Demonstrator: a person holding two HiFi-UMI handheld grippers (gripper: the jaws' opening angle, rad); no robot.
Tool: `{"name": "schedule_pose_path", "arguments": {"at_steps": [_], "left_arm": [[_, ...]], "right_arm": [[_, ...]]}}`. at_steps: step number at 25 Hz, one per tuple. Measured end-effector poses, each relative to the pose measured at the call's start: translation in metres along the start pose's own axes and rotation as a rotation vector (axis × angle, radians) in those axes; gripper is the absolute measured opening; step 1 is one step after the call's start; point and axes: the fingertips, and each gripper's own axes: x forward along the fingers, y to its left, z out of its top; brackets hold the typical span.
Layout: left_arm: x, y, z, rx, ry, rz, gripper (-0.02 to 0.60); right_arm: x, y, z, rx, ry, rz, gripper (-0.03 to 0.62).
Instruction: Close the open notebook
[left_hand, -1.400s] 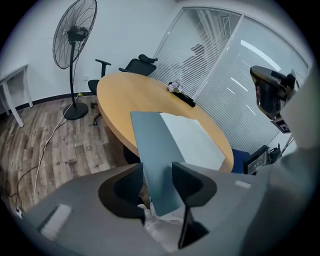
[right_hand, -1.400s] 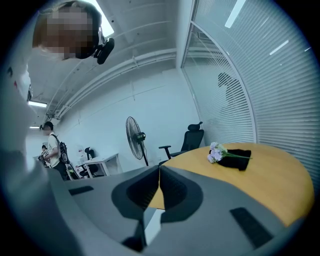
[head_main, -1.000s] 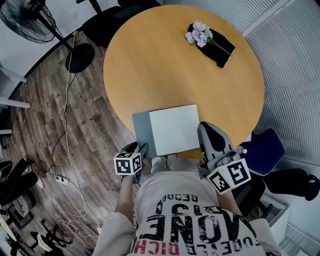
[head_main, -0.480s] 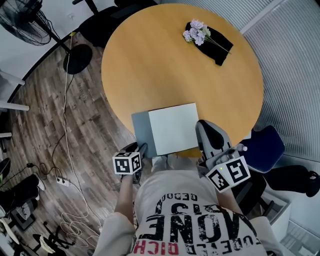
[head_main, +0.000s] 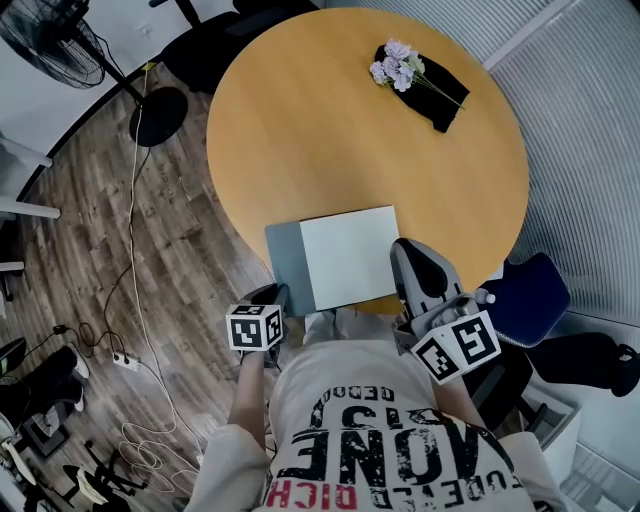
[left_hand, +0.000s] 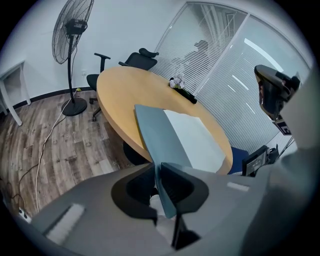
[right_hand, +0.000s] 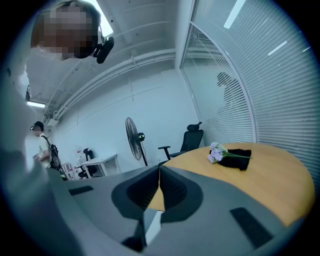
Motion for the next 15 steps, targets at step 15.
{"name": "schedule_pose_path", "arguments": {"at_steps": [15], "left_arm": [[-0.02,-0.014,0.012,-0.001,-0.032,-0.001,0.023]], "right_arm": [[-0.009,0.002,0.0,0.0,-0.011,0.022,0.012]]}}
